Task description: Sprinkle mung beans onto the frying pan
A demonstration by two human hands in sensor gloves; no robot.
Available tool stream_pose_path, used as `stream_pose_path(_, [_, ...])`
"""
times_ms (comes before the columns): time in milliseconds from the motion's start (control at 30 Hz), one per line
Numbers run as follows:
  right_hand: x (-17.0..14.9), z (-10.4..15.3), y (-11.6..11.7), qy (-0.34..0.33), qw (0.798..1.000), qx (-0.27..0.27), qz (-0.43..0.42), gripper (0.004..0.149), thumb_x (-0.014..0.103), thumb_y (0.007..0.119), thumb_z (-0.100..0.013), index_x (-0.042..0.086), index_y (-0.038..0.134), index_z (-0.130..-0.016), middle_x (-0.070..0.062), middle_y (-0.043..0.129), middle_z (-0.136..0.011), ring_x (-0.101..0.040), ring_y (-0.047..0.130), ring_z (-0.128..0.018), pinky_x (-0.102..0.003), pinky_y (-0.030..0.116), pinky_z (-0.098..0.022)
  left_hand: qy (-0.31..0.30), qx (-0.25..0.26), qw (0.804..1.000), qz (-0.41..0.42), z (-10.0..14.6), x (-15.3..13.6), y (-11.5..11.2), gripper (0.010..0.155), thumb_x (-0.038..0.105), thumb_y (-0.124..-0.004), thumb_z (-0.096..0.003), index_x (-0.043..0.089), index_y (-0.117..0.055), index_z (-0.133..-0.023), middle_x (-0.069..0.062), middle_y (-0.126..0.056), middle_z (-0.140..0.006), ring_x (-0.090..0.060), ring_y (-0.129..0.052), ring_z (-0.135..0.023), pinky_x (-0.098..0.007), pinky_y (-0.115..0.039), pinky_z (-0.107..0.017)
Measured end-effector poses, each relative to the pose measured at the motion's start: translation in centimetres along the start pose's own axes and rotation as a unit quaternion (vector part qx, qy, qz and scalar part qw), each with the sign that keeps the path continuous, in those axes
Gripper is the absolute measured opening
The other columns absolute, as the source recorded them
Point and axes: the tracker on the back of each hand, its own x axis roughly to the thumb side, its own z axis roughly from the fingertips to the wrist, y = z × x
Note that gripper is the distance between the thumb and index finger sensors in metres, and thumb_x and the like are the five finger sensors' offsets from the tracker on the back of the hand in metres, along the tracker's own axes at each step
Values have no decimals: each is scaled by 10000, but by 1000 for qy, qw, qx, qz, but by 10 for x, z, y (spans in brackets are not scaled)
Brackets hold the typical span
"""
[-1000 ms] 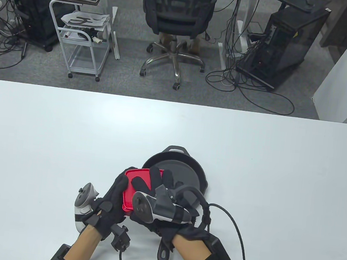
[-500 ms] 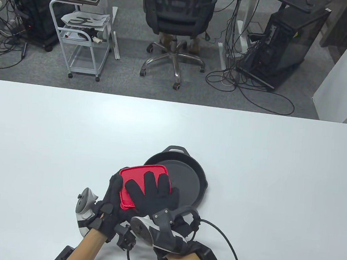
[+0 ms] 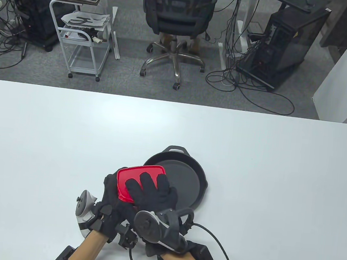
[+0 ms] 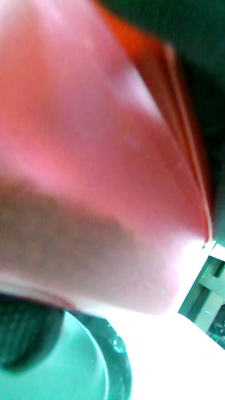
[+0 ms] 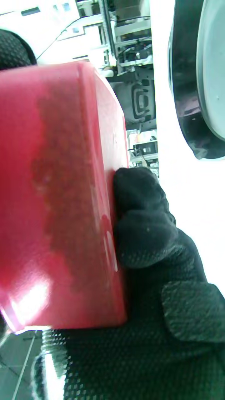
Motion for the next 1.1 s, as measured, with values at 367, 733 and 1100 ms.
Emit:
stream_pose_path(367, [-20,-7,-15,11,1000,27,3,471,404,728,-588,384,630,-1048,-125,623,-1159,-483,564,-979,-590,716,-577,-3,-12,1000,-20,-2,1,-2,771,790,-599,-507,380,-377,-1122,-204,-524,-1091,-402,-920,-606,-381,-932,-294])
stream_pose_path(733, [-78,3,-43,67,997,11,38,489,369,707,-584,374,598,-1061,-152,528,-1192,-491,532,-997,-608,675,-617,20,-20,999,-35,-9,4,10,743,774,-592,-517,390,-412,-1127,-193,-558,-1095,-401,-926,-597,-382,-923,-283])
stream_pose_path(1100, [-220,53,-22,239,949,112,170,489,378,709,-578,363,611,-1057,-159,512,-1196,-494,515,-1006,-610,660,-630,28,-14,999,-29,-13,9,23,730,768,-601,-522,400,-443,-1132,-190,-589,-1092,-397,-934,-592,-382,-923,-279])
